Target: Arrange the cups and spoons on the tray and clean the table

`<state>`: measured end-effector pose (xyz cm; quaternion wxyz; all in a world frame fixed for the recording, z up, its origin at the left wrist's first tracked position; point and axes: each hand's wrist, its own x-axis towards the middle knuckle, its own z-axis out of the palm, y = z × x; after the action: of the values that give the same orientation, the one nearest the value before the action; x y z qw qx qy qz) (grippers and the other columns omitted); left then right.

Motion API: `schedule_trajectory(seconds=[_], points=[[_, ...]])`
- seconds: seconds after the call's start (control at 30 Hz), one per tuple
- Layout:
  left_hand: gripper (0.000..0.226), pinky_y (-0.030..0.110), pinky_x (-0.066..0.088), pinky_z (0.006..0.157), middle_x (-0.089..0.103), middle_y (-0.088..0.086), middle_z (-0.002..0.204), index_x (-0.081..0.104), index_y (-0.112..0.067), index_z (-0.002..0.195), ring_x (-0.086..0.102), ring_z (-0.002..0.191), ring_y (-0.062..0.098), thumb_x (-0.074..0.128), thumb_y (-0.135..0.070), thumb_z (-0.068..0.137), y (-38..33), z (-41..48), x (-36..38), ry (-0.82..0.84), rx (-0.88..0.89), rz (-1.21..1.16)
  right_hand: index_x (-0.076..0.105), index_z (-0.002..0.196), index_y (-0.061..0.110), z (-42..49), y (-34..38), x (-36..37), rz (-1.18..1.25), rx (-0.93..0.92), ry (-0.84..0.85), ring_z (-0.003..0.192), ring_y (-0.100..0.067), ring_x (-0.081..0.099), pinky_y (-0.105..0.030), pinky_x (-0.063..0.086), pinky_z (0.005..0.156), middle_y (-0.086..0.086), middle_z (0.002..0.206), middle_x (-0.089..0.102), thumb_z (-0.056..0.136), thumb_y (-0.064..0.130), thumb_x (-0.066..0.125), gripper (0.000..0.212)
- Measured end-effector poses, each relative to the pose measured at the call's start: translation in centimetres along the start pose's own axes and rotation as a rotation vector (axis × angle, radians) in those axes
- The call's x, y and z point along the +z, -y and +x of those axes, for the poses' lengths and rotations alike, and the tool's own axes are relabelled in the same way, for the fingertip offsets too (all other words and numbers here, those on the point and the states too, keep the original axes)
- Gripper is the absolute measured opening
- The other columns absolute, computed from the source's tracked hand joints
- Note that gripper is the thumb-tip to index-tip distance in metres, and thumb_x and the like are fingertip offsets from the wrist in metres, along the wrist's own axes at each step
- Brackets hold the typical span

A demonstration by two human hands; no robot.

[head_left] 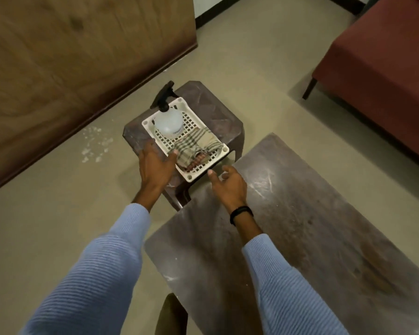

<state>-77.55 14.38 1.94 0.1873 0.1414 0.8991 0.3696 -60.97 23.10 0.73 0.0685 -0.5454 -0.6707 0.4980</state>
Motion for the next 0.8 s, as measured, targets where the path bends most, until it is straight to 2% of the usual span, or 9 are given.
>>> schedule_trajectory(seconds=[0.1,0.23,0.3,0.4,0.47,0.53,0.6,0.7,0.8], points=[[0.082,0.037,0.050,0.104,0.053,0.007,0.144,0.044,-0.020,0.146,0.051,0.131,0.020,0.077,-0.053,0.079,-0.1,5.6,-0.2,-0.012,0.062,-0.031,0.062,0.129,0.009,4.1,2.6,3.7,-0.024,-0.017,-0.025,0.117,-0.031,0.063,-0.035,0.049,0.095,-0.014,0.126,0.068,0.092,0.039,0.069,0.049],[0.085,0.028,0.038,0.101,0.031,0.008,0.159,0.027,-0.021,0.156,0.037,0.142,0.023,0.075,-0.041,0.088,-1.0,10.9,0.1,0.059,0.101,-0.053,0.055,0.137,0.008,9.0,4.4,7.4,-0.192,-0.067,-0.071,0.126,-0.034,0.054,-0.040,0.043,0.105,-0.019,0.136,0.058,0.092,0.033,0.068,0.053],[0.085,0.029,0.039,0.103,0.030,0.005,0.160,0.027,-0.024,0.157,0.037,0.144,0.023,0.074,-0.042,0.088,-0.8,13.1,0.7,0.110,0.160,-0.119,0.055,0.137,0.009,10.8,4.6,8.4,-0.359,-0.140,-0.129,0.127,-0.034,0.049,-0.040,0.039,0.107,-0.018,0.137,0.053,0.092,0.024,0.066,0.049],[0.077,0.036,0.041,0.111,0.039,0.001,0.158,0.037,-0.026,0.154,0.042,0.142,0.020,0.075,-0.040,0.088,-0.5,15.3,1.1,0.194,0.225,-0.188,0.056,0.134,0.012,13.1,4.5,9.3,-0.693,-0.361,-0.199,0.128,-0.033,0.047,-0.042,0.039,0.107,-0.014,0.140,0.054,0.090,0.012,0.063,0.044],[0.071,0.035,0.042,0.112,0.047,-0.001,0.154,0.043,-0.024,0.151,0.047,0.139,0.018,0.075,-0.035,0.090,-0.5,16.3,1.2,0.239,0.278,-0.216,0.053,0.139,0.017,14.5,4.6,9.4,-0.826,-0.467,-0.094,0.136,-0.033,0.042,-0.048,0.035,0.112,-0.010,0.148,0.049,0.089,0.011,0.066,0.052],[0.063,0.037,0.044,0.114,0.054,-0.001,0.149,0.048,-0.019,0.149,0.051,0.136,0.017,0.073,-0.030,0.091,-0.5,16.8,1.2,0.264,0.346,-0.252,0.044,0.148,0.024,15.7,4.9,9.2,-0.907,-0.536,0.116,0.148,-0.034,0.027,-0.054,0.019,0.120,-0.006,0.158,0.039,0.089,0.014,0.066,0.064],[0.058,0.035,0.047,0.111,0.058,-0.001,0.143,0.052,-0.014,0.146,0.055,0.132,0.016,0.071,-0.027,0.093,-0.6,17.2,1.3,0.279,0.395,-0.286,0.042,0.150,0.027,16.3,5.5,9.0,-1.001,-0.589,0.258,0.154,-0.033,0.015,-0.058,0.003,0.122,-0.003,0.160,0.037,0.090,0.017,0.064,0.065],[0.049,0.017,0.048,0.099,0.062,-0.010,0.127,0.058,-0.014,0.140,0.060,0.113,0.004,0.069,-0.027,0.095,-0.5,17.4,1.6,0.282,0.367,-0.283,0.056,0.139,0.026,16.8,6.1,8.7,-1.051,-0.651,0.265,0.146,-0.030,0.030,-0.060,-0.004,0.122,-0.004,0.140,0.055,0.091,0.018,0.063,0.048],[0.039,0.014,0.051,0.091,0.067,-0.012,0.110,0.066,-0.011,0.128,0.062,0.099,-0.006,0.072,-0.026,0.093,-0.1,17.6,2.1,0.263,0.375,-0.321,0.067,0.125,0.025,16.9,6.7,8.1,-1.027,-0.671,0.209,0.129,-0.027,0.047,-0.062,-0.001,0.123,-0.003,0.118,0.063,0.091,0.023,0.065,0.034]])
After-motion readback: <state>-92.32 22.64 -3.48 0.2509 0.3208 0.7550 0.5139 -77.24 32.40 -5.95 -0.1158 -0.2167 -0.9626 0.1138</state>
